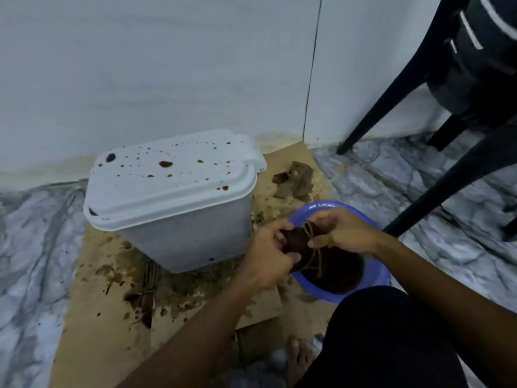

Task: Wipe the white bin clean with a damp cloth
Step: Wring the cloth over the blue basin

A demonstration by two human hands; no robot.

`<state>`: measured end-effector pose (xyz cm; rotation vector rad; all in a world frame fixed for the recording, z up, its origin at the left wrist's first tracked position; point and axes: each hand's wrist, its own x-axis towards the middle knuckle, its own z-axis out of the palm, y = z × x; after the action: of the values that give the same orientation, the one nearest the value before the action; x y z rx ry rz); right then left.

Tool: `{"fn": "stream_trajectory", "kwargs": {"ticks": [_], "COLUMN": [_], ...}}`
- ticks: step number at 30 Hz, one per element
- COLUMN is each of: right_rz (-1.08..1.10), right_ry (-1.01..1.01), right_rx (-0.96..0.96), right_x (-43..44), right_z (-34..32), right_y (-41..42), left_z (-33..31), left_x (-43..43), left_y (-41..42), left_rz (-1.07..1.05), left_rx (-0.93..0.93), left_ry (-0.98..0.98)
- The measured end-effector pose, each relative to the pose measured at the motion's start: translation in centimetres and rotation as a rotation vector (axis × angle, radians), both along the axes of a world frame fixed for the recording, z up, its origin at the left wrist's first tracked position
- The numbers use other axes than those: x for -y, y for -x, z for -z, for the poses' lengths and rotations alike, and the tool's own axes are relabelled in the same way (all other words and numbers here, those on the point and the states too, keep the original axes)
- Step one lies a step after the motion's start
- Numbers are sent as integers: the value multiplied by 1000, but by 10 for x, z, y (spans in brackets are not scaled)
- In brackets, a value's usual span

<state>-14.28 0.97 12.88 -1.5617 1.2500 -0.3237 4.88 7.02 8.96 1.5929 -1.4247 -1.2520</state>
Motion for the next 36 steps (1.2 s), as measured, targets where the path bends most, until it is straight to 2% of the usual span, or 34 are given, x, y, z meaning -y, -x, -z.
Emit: {"fn": "stream_trajectory", "kwargs": {"ticks": [4, 8, 11, 15, 19, 21, 24, 25, 28, 31, 33, 36], "right_rz": [-17, 16, 36, 3, 45, 101, 88, 73, 63, 36, 35, 49], "right_ry": [104, 188, 248, 361, 369, 416, 514, 539, 574, 532, 513, 527], "right_rx": [126, 203, 241, 160, 252, 285, 113, 53, -35, -121, -125, -93], "right_x": [-3, -10, -12, -5, 22, 42, 65, 66, 65, 72, 77, 83], "right_z": [-69, -118, -134, -146, -167, -169, -153, -145, -115, -93, -85, -77], "right_y": [-34, -77, -105, -134, -156, -167, -171, -167, -150, -134, -128, -124], "left_z": [-67, -112, -131, -152, -173, -181, -179, -176, -159, -129, -112, -106], "left_x": [-21, -36, -43, -43, -15, 6, 31, 36, 52, 69, 78, 93], "left_y": [-30, -66, -92, -118, -144, -158, -174, -175, -170, -162, -156, -136], "left_rz": [-218, -375, -445, -491, -545, -575, -481, -438, -291, -87, -35, -11], "left_rx": [-46, 3, 38, 74, 115, 219, 619, 699, 719, 853, 935, 971], "left_ry": [145, 261, 293, 327, 396, 436, 369, 335, 301, 189, 104, 109]}}
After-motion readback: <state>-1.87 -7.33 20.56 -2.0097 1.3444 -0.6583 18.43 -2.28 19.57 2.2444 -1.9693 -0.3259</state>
